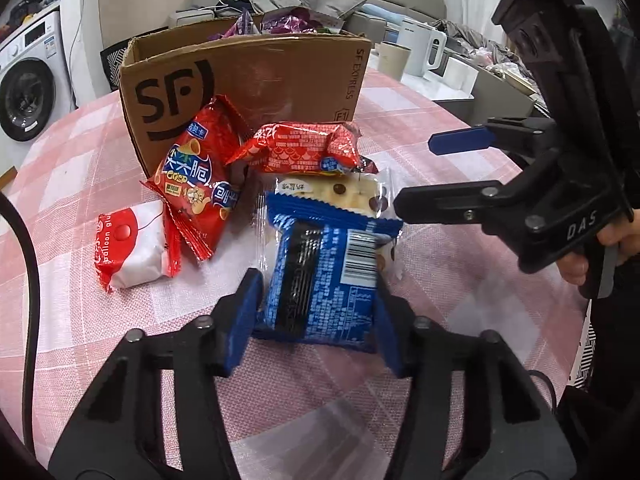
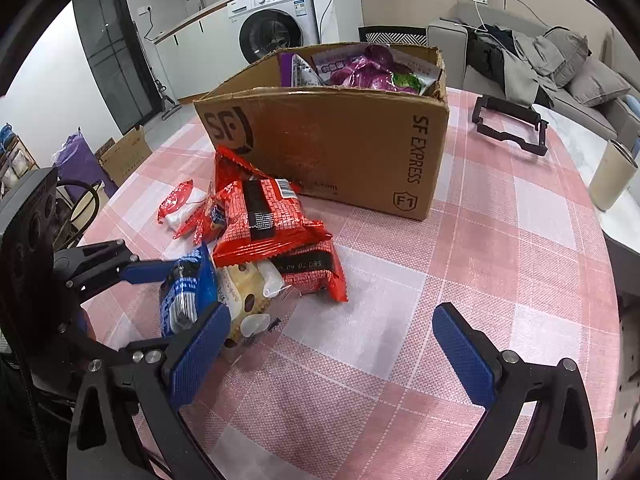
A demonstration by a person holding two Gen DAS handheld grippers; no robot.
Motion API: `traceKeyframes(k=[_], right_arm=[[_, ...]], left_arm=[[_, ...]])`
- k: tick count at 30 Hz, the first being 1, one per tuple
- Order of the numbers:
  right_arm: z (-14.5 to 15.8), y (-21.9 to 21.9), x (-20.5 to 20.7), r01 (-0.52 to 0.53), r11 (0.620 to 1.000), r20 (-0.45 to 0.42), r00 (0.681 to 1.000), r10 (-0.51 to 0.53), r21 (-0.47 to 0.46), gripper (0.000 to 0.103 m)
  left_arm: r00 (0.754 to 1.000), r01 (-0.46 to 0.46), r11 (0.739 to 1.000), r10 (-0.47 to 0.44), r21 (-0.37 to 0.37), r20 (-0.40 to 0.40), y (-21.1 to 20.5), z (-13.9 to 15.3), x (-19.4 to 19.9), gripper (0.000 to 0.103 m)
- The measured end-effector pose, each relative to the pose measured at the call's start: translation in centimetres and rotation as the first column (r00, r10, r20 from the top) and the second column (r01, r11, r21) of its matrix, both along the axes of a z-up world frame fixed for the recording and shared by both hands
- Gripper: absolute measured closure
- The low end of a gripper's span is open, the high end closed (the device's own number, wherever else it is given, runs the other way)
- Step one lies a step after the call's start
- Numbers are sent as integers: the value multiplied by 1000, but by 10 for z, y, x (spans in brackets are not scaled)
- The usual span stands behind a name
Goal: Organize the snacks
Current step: 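Reach the left gripper to the blue biscuit pack and close on it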
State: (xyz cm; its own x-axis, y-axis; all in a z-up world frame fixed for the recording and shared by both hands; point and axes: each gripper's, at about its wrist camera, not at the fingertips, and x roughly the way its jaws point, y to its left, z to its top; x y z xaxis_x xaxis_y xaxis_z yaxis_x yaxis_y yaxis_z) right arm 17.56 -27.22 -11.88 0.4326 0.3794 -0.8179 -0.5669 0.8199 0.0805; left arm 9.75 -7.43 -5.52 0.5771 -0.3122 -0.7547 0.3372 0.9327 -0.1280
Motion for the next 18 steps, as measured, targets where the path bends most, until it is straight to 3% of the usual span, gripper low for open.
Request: traceKeyframes(k=[1,14,18], right_arm=[[0,1,0,0,1000,1,1000,0,-1,0],[9,17,-12,-13,1000,55,998,13,12,0],[12,33,-22,-79,995,77,994,75,52,0]], left_arm=[[1000,3,1000,-3,-7,3,0,2,1,61],[995,-84,996,86,-32,58,43,28,1,62],[988,-136,990,139,-44,64,70,35,-4,62]])
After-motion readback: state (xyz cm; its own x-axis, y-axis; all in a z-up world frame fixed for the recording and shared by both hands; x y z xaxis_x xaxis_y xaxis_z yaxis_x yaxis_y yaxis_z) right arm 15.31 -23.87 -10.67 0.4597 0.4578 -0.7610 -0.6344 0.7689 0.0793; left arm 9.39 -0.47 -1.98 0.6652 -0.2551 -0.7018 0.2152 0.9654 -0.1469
